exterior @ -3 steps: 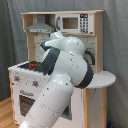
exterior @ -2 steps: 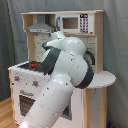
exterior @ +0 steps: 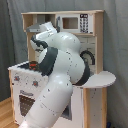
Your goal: Play with the kitchen
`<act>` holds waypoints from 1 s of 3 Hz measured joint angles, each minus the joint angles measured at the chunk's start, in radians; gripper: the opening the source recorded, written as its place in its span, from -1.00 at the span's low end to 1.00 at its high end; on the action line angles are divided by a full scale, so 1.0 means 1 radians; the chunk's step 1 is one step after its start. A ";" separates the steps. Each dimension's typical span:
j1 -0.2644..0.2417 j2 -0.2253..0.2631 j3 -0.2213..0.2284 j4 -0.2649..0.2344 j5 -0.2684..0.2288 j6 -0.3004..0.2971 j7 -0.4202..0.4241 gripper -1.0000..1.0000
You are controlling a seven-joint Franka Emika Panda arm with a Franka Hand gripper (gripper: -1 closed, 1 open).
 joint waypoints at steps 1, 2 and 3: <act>-0.005 0.000 0.077 0.017 0.000 -0.060 0.038 1.00; -0.004 0.000 0.158 0.018 0.000 -0.107 0.097 1.00; -0.004 -0.001 0.224 0.017 -0.002 -0.171 0.148 1.00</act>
